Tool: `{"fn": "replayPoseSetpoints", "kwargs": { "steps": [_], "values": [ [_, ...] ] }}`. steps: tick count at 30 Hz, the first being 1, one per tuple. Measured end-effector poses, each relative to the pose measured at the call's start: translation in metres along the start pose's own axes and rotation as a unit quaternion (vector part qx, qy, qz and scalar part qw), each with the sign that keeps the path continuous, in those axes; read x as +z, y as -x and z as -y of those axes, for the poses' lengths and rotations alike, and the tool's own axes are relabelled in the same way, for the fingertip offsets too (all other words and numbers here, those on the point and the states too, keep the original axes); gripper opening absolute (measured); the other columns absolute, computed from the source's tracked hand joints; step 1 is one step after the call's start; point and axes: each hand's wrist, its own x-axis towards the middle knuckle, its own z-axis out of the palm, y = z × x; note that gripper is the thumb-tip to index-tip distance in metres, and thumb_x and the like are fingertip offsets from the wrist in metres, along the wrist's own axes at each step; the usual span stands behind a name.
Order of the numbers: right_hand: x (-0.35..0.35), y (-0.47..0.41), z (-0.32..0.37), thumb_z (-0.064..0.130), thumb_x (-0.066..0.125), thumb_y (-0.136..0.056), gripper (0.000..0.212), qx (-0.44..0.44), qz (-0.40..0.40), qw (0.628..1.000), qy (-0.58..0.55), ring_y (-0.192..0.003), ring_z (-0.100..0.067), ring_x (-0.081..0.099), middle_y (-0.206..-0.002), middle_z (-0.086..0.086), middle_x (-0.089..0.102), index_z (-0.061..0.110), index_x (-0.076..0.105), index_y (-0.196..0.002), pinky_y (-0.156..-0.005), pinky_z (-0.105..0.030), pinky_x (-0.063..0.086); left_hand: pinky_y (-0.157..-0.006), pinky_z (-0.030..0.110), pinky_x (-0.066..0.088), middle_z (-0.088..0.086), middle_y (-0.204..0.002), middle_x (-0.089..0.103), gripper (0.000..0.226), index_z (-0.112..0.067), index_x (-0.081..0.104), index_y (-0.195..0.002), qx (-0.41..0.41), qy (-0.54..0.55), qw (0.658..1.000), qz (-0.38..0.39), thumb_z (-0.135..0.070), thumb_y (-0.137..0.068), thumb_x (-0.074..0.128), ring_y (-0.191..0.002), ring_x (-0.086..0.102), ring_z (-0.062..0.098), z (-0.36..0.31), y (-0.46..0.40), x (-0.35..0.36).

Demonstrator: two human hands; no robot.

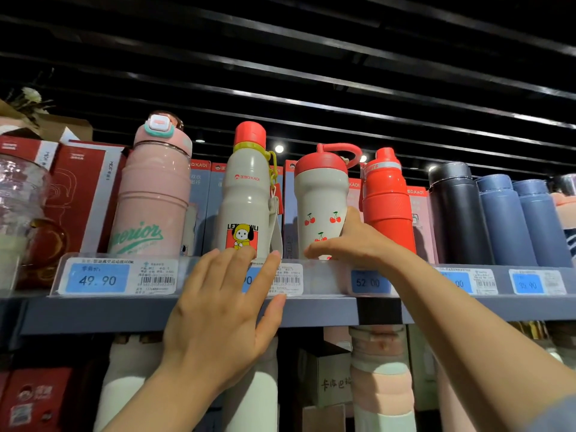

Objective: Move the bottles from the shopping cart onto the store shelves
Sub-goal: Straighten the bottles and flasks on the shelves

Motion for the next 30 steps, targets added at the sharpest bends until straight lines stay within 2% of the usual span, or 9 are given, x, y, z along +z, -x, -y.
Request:
{"fn": "replayPoseSetpoints", "kwargs": {
  "steps": [4, 10, 18, 20, 22, 23, 24, 27, 30],
  "values": [
    [-0.002, 0.005, 0.002, 0.055, 0.082, -0.034, 0.099, -0.003, -0.001, 1.000, -0.022, -0.088, -0.021, 0.066, -0.101, -0.003, 0.065, 0.021, 0.043, -0.117, -0.076, -0.044, 0.059, -0.097, 0.045, 0.037, 0.017, -0.109, 0.063, 0.049, -0.011, 0.066, -0.125, 0.001, 0.000, 1.000, 0.001, -0.039, -0.094, 0.040, -0.102, 0.050, 0.033, 0.000, 0.000, -0.001],
    [-0.005, 0.020, 0.000, 0.037, 0.085, -0.061, 0.088, -0.040, -0.049, 0.997, -0.032, -0.093, -0.021, 0.062, -0.106, 0.001, 0.061, 0.027, 0.028, -0.127, -0.086, -0.044, 0.054, -0.096, 0.045, 0.038, 0.017, -0.109, 0.063, 0.049, -0.011, 0.066, -0.125, 0.000, -0.008, 1.000, 0.001, -0.039, -0.094, 0.040, -0.100, 0.054, 0.035, 0.000, -0.001, -0.002],
    [-0.005, 0.021, -0.001, 0.049, 0.080, -0.066, 0.083, -0.053, -0.041, 0.998, 0.013, -0.094, -0.021, 0.064, -0.109, 0.002, 0.060, 0.028, 0.031, -0.130, -0.086, -0.045, 0.054, -0.096, 0.045, 0.038, 0.018, -0.108, 0.063, 0.049, -0.011, 0.065, -0.126, 0.004, -0.009, 1.000, 0.001, -0.039, -0.093, 0.041, -0.100, 0.054, 0.035, 0.000, -0.001, -0.004],
    [-0.010, 0.026, -0.006, 0.059, 0.073, -0.072, 0.077, -0.071, -0.136, 0.987, 0.045, -0.099, -0.020, 0.061, -0.108, 0.003, 0.059, 0.025, 0.037, -0.131, -0.084, -0.041, 0.052, -0.097, 0.045, 0.037, 0.018, -0.108, 0.063, 0.049, -0.011, 0.065, -0.126, 0.007, -0.009, 1.000, -0.001, -0.039, -0.093, 0.040, -0.101, 0.052, 0.034, 0.002, -0.001, -0.003],
    [-0.021, 0.028, -0.016, 0.063, 0.065, -0.075, 0.073, -0.077, -0.317, 0.937, 0.121, -0.105, -0.023, 0.052, -0.113, -0.002, 0.055, 0.020, 0.042, -0.130, -0.078, -0.036, 0.046, -0.097, 0.046, 0.037, 0.018, -0.108, 0.063, 0.050, -0.011, 0.066, -0.125, 0.008, -0.011, 1.000, -0.006, -0.039, -0.093, 0.040, -0.101, 0.051, 0.034, 0.002, -0.001, -0.002],
    [-0.026, 0.027, -0.022, 0.064, 0.066, -0.074, 0.076, -0.060, -0.364, 0.918, 0.142, -0.108, -0.026, 0.048, -0.118, -0.005, 0.052, 0.019, 0.041, -0.131, -0.077, -0.038, 0.044, -0.097, 0.046, 0.037, 0.018, -0.108, 0.063, 0.050, -0.012, 0.066, -0.125, 0.007, -0.014, 1.000, -0.007, -0.039, -0.092, 0.041, -0.100, 0.052, 0.034, 0.001, 0.000, 0.000],
    [-0.031, 0.023, -0.027, 0.065, 0.069, -0.071, 0.084, -0.028, -0.367, 0.918, 0.148, -0.113, -0.028, 0.045, -0.123, -0.007, 0.048, 0.020, 0.037, -0.134, -0.080, -0.041, 0.044, -0.097, 0.046, 0.037, 0.018, -0.108, 0.063, 0.049, -0.012, 0.066, -0.125, 0.006, -0.017, 1.000, -0.008, -0.039, -0.092, 0.041, -0.099, 0.053, 0.035, 0.001, 0.000, 0.001],
    [-0.034, 0.011, -0.042, 0.063, 0.079, -0.060, 0.109, 0.067, -0.273, 0.945, 0.164, -0.118, -0.036, 0.045, -0.132, -0.012, 0.037, 0.027, 0.018, -0.143, -0.088, -0.049, 0.046, -0.097, 0.047, 0.038, 0.018, -0.109, 0.064, 0.049, -0.012, 0.067, -0.124, 0.015, -0.022, 0.999, -0.017, -0.039, -0.092, 0.042, -0.098, 0.059, 0.037, 0.003, 0.000, 0.003],
    [-0.033, 0.004, -0.048, 0.054, 0.082, -0.062, 0.112, 0.073, -0.268, 0.949, 0.146, -0.108, -0.041, 0.054, -0.129, -0.016, 0.038, 0.032, 0.008, -0.144, -0.084, -0.048, 0.048, -0.097, 0.046, 0.038, 0.018, -0.109, 0.065, 0.049, -0.013, 0.067, -0.124, 0.017, -0.027, 0.999, -0.025, -0.041, -0.093, 0.041, -0.098, 0.059, 0.037, 0.004, 0.001, 0.004]
  ]
}}
